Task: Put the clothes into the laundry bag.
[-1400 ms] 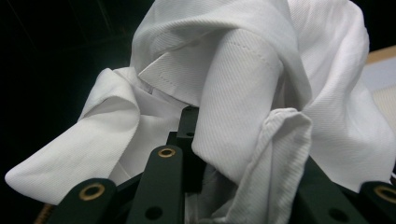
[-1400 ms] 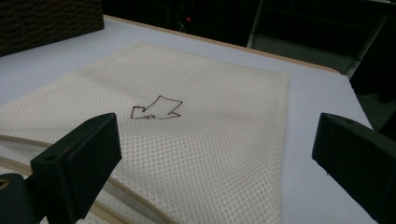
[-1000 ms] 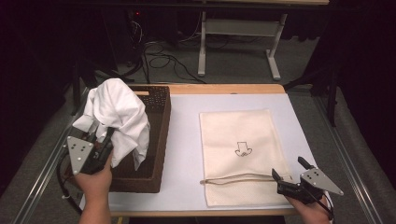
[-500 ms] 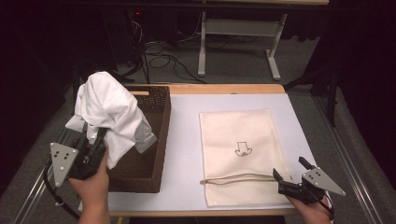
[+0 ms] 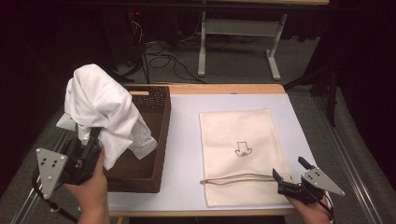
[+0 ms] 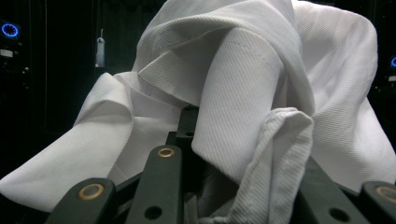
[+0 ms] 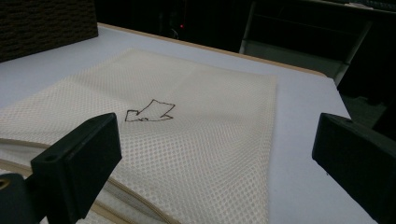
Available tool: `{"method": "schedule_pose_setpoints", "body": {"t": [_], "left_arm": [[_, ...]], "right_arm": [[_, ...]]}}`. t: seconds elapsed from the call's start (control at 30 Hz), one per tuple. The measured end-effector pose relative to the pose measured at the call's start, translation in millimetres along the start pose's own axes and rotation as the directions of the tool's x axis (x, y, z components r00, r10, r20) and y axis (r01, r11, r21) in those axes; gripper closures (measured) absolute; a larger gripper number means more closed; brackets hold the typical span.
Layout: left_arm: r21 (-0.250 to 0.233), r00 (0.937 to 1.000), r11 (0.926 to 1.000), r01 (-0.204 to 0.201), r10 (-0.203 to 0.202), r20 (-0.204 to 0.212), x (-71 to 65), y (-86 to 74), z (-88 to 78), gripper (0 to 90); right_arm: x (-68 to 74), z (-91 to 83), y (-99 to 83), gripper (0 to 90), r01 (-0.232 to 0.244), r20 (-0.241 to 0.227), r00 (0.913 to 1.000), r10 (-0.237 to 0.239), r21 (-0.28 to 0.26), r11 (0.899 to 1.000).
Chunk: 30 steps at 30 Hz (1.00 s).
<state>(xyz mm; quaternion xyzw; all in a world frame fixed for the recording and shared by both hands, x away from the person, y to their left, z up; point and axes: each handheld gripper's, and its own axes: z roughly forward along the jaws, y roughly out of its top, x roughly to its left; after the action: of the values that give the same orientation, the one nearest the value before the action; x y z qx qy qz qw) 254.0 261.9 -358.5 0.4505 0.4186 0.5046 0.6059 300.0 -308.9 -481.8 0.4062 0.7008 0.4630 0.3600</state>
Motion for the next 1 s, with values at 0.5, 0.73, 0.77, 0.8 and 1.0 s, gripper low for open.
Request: {"method": "schedule_pose_setpoints", "body": {"t": [0.5,0.73,0.77,0.8,1.0], "left_arm": [[-0.079,0.9989,0.9966,0.021,-0.017,0.043,-15.9,22.7,-10.8,72.1],[-0.095,0.9955,0.9952,0.021,-0.012,0.094,-29.2,29.1,-12.6,72.1],[-0.094,0.9946,0.9954,0.020,-0.010,0.103,-31.5,29.6,-12.6,72.1],[-0.095,0.9936,0.9953,0.018,-0.007,0.112,-33.7,30.1,-12.4,72.1],[-0.087,0.9890,0.9961,0.016,-0.003,0.148,-44.1,29.5,-10.7,72.0]], "right_arm": [[0.1,-0.5,0.4,1.7,-0.001,0.004,1.0000,0.001,0.000,1.000],[0.3,-0.8,0.6,1.7,0.001,0.006,1.0000,-0.001,0.001,1.000],[0.4,-0.8,0.6,1.7,0.001,0.007,1.0000,-0.001,0.000,1.000],[0.5,-0.9,0.7,1.7,0.000,0.006,1.0000,0.000,0.001,1.000],[0.2,-1.2,1.0,1.7,0.004,0.006,1.0000,-0.004,-0.005,1.000]]}}
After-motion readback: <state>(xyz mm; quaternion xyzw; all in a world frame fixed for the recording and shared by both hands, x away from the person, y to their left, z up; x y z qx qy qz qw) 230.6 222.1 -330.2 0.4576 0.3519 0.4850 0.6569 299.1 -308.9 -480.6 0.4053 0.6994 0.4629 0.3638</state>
